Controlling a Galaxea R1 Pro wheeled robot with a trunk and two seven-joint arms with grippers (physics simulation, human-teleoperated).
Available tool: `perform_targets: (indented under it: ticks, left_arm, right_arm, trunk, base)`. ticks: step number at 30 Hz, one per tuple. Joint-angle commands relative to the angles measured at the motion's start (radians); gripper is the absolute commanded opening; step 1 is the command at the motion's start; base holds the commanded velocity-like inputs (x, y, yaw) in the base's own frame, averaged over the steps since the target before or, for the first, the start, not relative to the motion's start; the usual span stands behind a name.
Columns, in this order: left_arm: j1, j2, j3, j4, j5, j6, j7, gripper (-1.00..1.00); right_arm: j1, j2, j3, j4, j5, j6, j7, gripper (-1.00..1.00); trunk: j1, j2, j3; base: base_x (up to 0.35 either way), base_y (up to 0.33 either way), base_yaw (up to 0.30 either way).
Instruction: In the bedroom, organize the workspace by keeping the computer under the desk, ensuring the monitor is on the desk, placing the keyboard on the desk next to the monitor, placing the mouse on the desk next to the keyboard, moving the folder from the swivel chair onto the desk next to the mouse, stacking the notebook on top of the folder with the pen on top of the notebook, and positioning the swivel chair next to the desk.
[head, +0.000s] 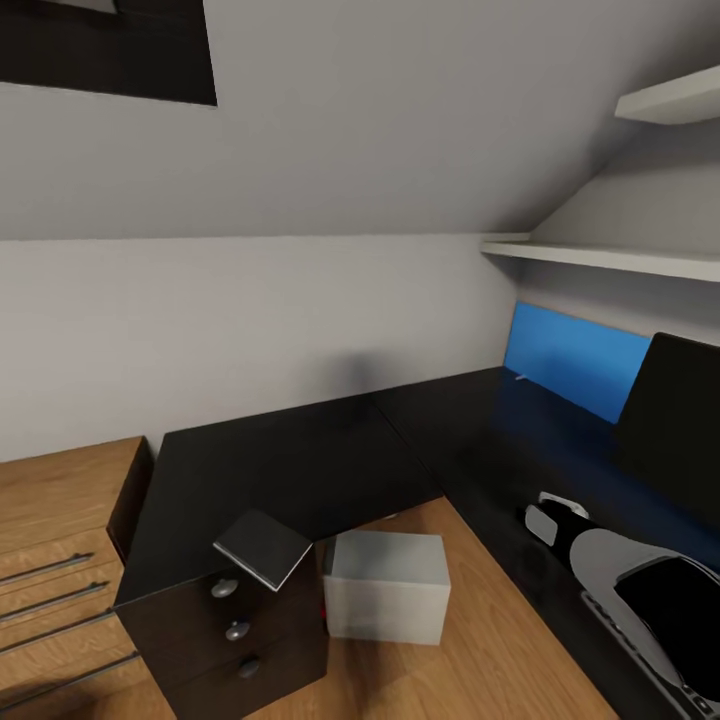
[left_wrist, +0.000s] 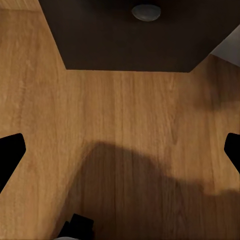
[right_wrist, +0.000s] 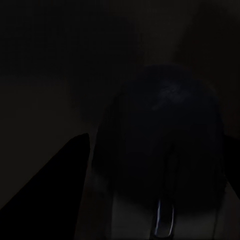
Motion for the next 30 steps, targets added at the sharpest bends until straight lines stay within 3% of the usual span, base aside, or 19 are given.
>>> perform_targets:
  ticks: [1,9,30]
  left_arm:
    - [-0.001,0.000,0.003,0.001,0.003,-0.003,-0.001,1.00]
    - [-0.001,0.000,0.003,0.001,0.003,-0.003,-0.001,1.00]
    - [-0.001,0.000,0.003,0.001,0.003,-0.003,-0.001,1.00]
  right_arm:
    - [-0.001,-0.002,0.008,0.000,-0.005,0.008,0.004,-1.00]
    - [-0.001,-0.015,0.008,0.000,-0.006,0.028,0.036,-1.00]
    - [0.005,-0.019,0.008,0.000,-0.007,0.030,0.040,-1.00]
  trunk:
    - [0.004,-0.008,-0.004]
    - [0.008,-0.015,-0.007]
    - [0.008,-0.015,-0.007]
  base:
    - [0.000,0.000,0.000]
    - [0.000,0.000,0.000]
    - [0.000,0.000,0.000]
